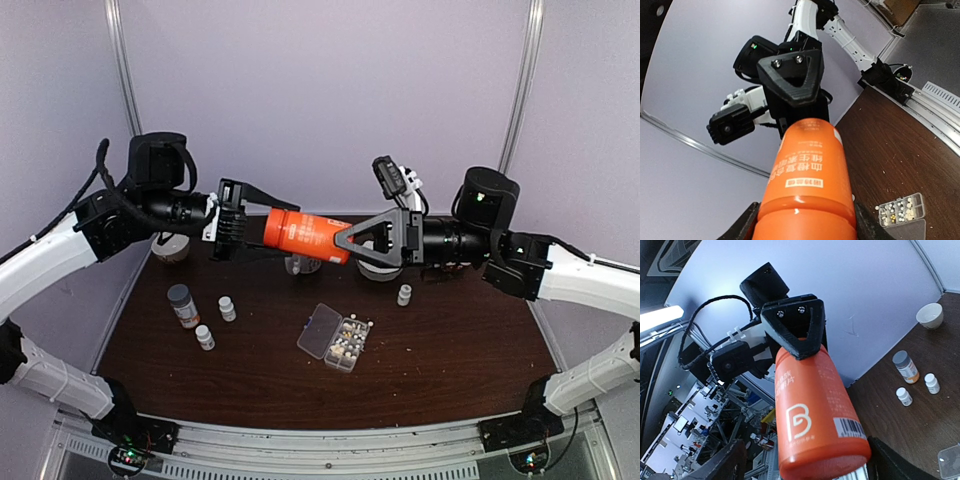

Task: Sort the pills into containers
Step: Pass from the right arm to the left, then place the pill bottle at the center of the board.

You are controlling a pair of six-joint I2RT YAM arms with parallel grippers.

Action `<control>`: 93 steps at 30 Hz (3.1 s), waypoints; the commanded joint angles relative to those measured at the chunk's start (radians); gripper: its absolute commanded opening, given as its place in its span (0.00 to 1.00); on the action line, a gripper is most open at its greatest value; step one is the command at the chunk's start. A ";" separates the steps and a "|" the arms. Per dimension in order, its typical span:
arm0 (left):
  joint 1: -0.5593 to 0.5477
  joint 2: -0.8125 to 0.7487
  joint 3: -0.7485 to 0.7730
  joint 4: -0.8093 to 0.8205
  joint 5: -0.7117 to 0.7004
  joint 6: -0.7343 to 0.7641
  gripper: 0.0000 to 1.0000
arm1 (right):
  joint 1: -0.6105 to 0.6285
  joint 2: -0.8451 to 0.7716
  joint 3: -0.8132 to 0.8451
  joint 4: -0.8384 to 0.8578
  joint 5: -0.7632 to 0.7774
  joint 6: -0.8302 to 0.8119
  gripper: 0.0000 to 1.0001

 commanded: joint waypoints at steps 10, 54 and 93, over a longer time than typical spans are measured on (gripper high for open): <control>-0.005 0.013 -0.033 -0.126 -0.827 -0.790 0.09 | -0.097 -0.079 0.069 -0.674 0.605 -0.261 1.00; 0.275 0.816 0.516 -0.790 -0.962 -1.186 0.97 | -0.102 0.164 0.061 -0.788 0.766 -0.229 1.00; -0.038 0.545 -0.031 -0.225 -0.594 -1.575 0.79 | -0.129 0.619 0.324 -0.971 0.814 0.159 0.52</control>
